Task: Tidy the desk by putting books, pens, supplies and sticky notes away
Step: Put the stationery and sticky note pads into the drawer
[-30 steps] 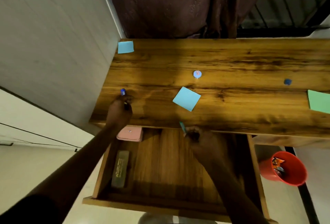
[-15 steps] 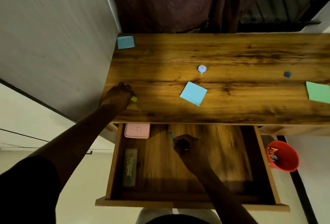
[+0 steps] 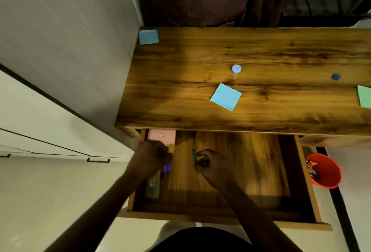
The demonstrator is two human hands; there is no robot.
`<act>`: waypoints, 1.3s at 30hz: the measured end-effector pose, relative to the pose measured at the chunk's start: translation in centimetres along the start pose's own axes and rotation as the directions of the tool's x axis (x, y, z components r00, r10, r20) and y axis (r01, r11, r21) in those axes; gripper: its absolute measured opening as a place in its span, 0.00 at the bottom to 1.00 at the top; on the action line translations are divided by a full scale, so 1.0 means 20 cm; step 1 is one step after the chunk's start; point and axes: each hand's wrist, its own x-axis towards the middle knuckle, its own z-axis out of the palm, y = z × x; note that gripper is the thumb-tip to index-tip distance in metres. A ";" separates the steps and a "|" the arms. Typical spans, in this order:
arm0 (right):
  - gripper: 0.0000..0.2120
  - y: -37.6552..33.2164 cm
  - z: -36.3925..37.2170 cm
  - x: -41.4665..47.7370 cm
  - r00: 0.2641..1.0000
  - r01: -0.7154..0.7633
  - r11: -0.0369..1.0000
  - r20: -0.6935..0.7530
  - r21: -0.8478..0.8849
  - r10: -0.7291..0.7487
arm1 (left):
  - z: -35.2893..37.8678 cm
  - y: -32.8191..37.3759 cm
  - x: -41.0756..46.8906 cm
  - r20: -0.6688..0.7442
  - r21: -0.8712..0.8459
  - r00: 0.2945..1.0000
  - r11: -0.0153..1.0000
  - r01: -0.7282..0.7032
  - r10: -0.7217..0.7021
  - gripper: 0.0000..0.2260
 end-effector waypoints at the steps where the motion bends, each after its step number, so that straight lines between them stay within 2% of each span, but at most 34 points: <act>1: 0.16 0.01 0.03 0.01 1.000 -0.017 1.000 0.025 -0.006 0.017 | 0.07 -0.04 -0.02 0.043 -0.033 0.998 0.998 0.053 -0.052 0.04; 4: 0.17 0.04 0.12 0.04 0.997 -0.025 0.995 0.071 -0.097 0.032 | 0.24 -0.13 -0.02 0.132 -0.011 0.975 0.984 0.180 -0.177 0.07; 8: 0.15 0.10 0.26 0.07 0.997 -0.030 0.985 0.068 -0.169 0.042 | 0.38 -0.18 0.02 0.073 0.017 0.967 0.969 0.245 -0.246 0.12; 13: 0.17 0.09 0.38 0.08 0.999 -0.024 0.984 0.027 -0.178 0.029 | 0.45 -0.16 0.09 0.075 0.184 0.974 0.963 0.197 -0.213 0.14; 17: 0.19 0.07 0.41 0.07 0.996 -0.047 0.978 0.065 -0.205 0.062 | 0.47 -0.21 0.11 0.078 0.251 0.973 0.949 0.192 -0.217 0.15; 23: 0.23 0.07 0.45 0.06 0.985 -0.092 0.956 0.116 -0.279 0.129 | 0.50 -0.26 0.10 0.135 0.259 0.972 0.953 0.155 -0.194 0.14; 29: 0.22 0.08 0.48 0.06 0.983 -0.115 0.954 0.109 -0.278 0.150 | 0.49 -0.27 0.12 0.105 0.252 0.980 0.958 0.138 -0.169 0.15; 34: 0.31 0.10 0.47 0.08 0.978 -0.113 0.951 0.135 -0.287 0.157 | 0.48 -0.28 0.12 0.098 0.262 0.984 0.958 0.118 -0.148 0.16; 39: 0.25 0.11 0.42 0.08 0.992 -0.061 0.953 0.092 -0.296 0.092 | 0.44 -0.26 0.11 0.094 0.259 0.984 0.958 0.119 -0.148 0.17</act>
